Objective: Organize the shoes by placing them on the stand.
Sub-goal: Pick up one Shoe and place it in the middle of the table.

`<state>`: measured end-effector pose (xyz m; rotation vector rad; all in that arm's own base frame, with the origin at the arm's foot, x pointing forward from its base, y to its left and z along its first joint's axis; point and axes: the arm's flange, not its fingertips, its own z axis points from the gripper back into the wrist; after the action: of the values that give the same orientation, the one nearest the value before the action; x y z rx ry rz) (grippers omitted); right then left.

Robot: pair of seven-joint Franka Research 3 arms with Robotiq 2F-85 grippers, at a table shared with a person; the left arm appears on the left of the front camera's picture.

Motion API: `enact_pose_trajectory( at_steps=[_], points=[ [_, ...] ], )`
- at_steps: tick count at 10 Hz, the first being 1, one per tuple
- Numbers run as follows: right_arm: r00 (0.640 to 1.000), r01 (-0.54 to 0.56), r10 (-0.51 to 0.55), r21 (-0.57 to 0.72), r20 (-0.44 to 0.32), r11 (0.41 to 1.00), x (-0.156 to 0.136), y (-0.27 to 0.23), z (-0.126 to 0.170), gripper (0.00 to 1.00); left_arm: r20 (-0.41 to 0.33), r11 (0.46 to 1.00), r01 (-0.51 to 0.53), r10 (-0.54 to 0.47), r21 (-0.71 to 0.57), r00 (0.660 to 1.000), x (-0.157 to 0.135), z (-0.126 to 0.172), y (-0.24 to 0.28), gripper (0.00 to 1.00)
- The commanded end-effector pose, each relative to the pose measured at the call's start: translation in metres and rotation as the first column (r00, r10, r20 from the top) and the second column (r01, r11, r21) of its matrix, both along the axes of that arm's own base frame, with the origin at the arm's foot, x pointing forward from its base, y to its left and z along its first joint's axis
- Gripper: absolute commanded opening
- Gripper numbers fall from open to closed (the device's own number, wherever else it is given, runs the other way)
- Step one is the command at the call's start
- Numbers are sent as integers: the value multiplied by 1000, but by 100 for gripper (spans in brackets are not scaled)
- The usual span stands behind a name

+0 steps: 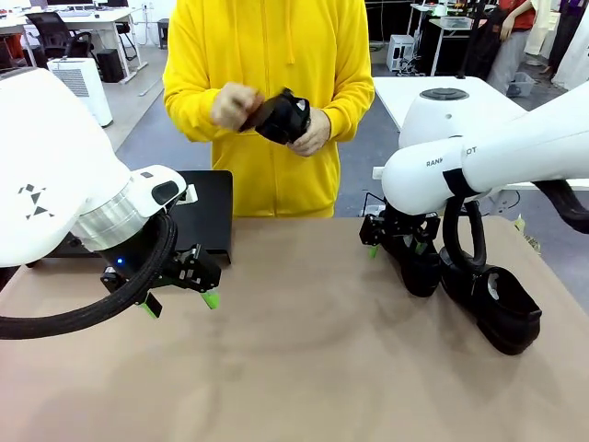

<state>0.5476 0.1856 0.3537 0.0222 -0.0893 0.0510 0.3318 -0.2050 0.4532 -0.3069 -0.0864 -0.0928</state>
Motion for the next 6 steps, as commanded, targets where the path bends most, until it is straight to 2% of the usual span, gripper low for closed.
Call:
enact_pose_trajectory(
  at_steps=[1,6],
  points=[
    [1000,-9,9,-39,-3,999,10,5,2,100,-4,1000,1,-1,-7,1000,0,0,1,100],
    [1000,-12,11,-47,-22,999,8,6,-4,100,-4,1000,1,-1,-7,1000,0,0,1,100]
  ],
)
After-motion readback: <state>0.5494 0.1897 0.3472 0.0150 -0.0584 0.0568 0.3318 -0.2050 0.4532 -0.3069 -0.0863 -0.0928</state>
